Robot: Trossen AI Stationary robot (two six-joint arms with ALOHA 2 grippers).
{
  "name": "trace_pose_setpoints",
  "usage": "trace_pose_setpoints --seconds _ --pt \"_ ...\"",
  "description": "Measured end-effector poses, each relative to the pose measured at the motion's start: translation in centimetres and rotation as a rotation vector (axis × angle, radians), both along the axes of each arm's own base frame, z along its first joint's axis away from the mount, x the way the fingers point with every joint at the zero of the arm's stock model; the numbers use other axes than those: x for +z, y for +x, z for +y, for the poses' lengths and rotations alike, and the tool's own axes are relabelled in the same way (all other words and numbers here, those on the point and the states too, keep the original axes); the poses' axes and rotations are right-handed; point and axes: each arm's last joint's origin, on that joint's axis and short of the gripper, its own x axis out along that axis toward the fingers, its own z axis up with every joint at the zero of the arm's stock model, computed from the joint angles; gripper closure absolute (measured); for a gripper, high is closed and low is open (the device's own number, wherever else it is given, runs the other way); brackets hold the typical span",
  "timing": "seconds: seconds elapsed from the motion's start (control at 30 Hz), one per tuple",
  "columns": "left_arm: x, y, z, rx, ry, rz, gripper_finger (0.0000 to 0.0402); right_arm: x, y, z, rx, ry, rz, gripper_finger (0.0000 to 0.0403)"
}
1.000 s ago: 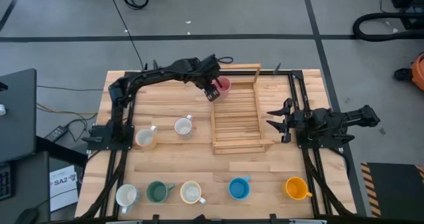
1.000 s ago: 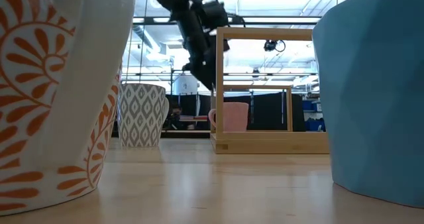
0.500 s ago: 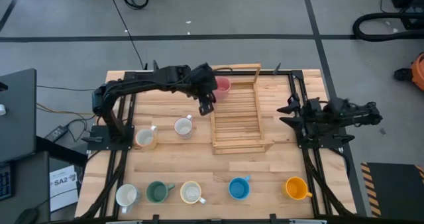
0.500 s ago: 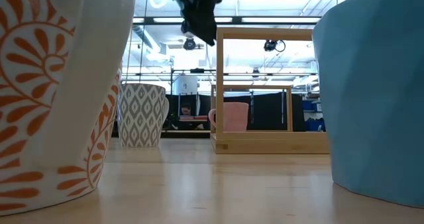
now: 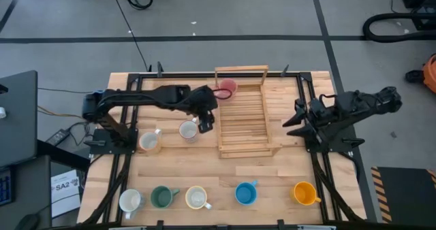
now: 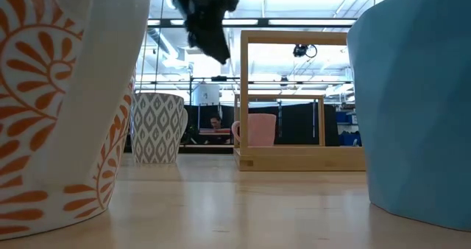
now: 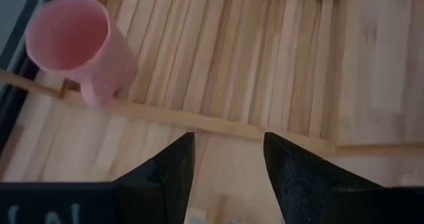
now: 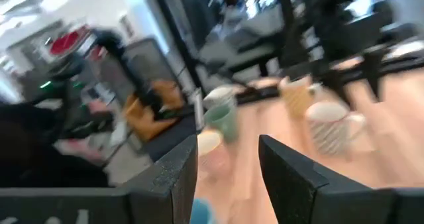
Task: Place coffee mugs
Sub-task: Put the yellow mug on the shelf
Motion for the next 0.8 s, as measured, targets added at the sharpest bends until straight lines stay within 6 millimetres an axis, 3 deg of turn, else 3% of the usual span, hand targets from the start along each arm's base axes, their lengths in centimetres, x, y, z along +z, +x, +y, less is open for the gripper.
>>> trace_pose_setpoints --seconds 0.27,0.4,0.8 --pt "-1.1 -2.8 -0.5 0.034 -0.023 -0.074 0.0214 2.9 0.9 2.6 0.142 0.08 0.205 0.0249" --pt "-0.5 -3.0 -0.5 0.036 -0.015 -0.12 0.0214 2.8 1.3 4.2 0.177 0.172 0.361 0.0258" --pt "-0.1 -2.5 -0.4 0.03 -0.004 -0.185 0.0214 -0.4 1.0 9.2 0.174 0.347 0.848 0.028"
